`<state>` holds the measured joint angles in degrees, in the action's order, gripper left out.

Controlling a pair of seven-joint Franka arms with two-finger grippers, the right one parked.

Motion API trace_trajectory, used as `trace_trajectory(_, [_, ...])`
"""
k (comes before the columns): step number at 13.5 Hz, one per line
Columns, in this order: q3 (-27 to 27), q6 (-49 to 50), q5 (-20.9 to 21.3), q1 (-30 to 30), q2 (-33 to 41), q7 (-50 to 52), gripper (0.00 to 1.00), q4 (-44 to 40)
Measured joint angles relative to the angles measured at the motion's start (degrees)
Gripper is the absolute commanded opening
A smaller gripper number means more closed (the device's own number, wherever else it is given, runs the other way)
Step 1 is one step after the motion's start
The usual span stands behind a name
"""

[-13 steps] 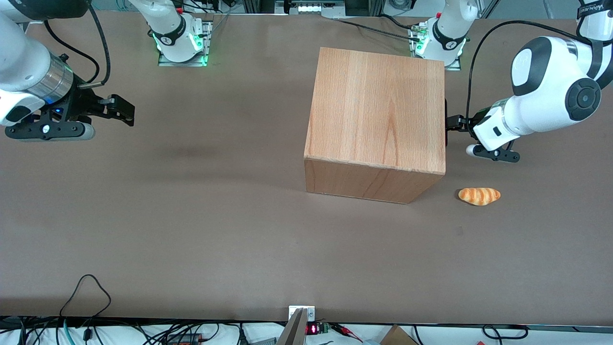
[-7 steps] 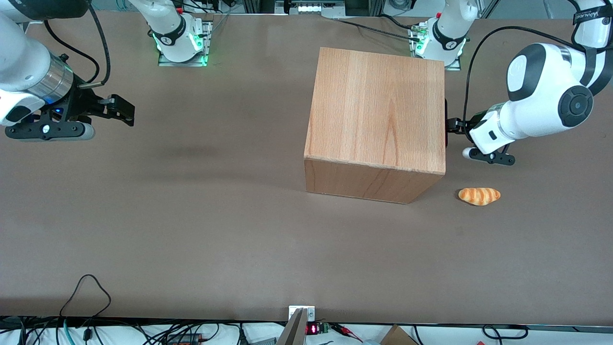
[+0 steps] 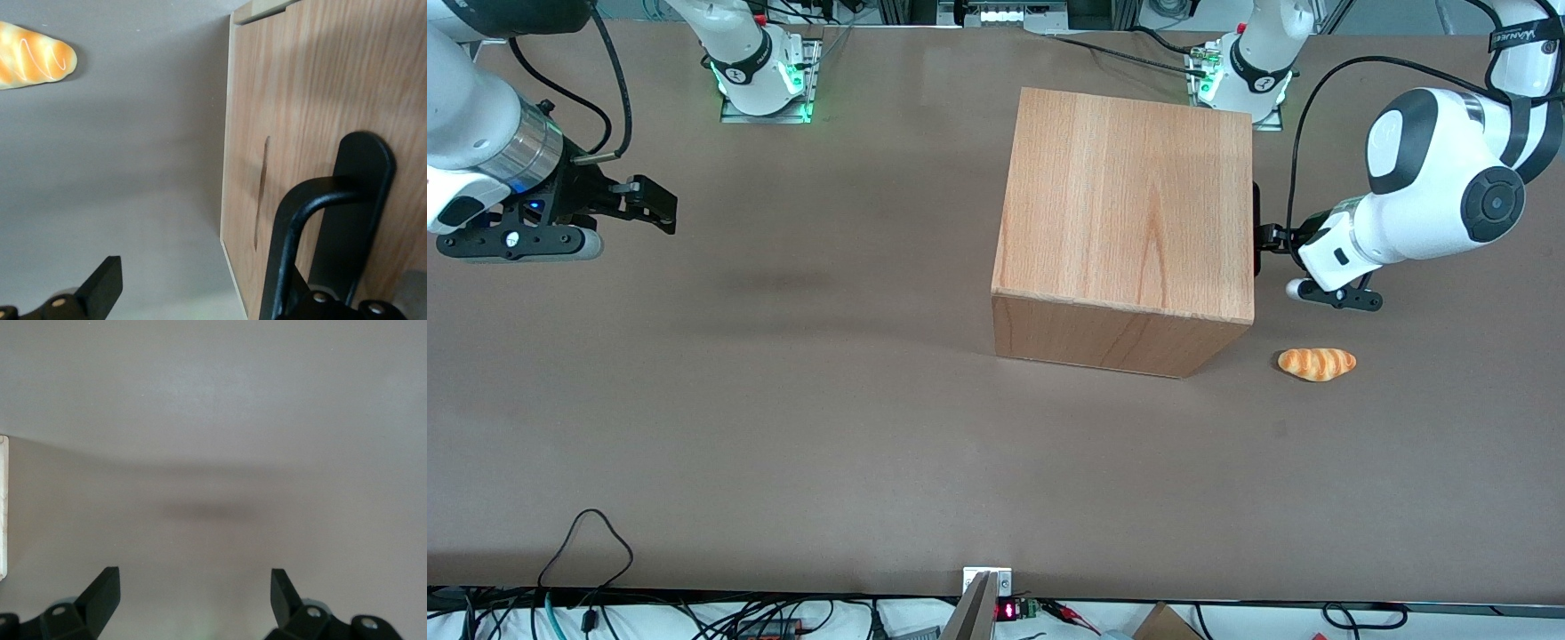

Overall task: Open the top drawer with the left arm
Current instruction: 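Pull the handle with the left gripper, sliding the drawer out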

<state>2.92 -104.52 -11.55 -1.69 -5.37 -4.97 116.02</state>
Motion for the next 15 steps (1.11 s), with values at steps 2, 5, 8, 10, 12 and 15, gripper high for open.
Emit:
trace_trajectory(2, [-0.32,0.01,0.00,1.00,-0.04,-0.64,1.00,0.01])
trace_trajectory(5, [-0.53,0.01,0.21,3.18,-0.07,-1.28,1.00,0.01])
trace_trajectory(8, [-0.61,0.01,1.33,5.26,-0.05,-1.89,1.00,-0.11])
trace_trajectory(10, [-0.63,0.00,1.88,6.64,-0.04,-2.18,1.00,-0.20])
trace_trajectory(12, [-0.64,-0.21,2.14,7.99,-0.05,-2.65,1.00,-0.21])
trace_trajectory(15, [-0.65,-0.95,2.47,10.50,-0.08,-4.47,1.00,-0.20])
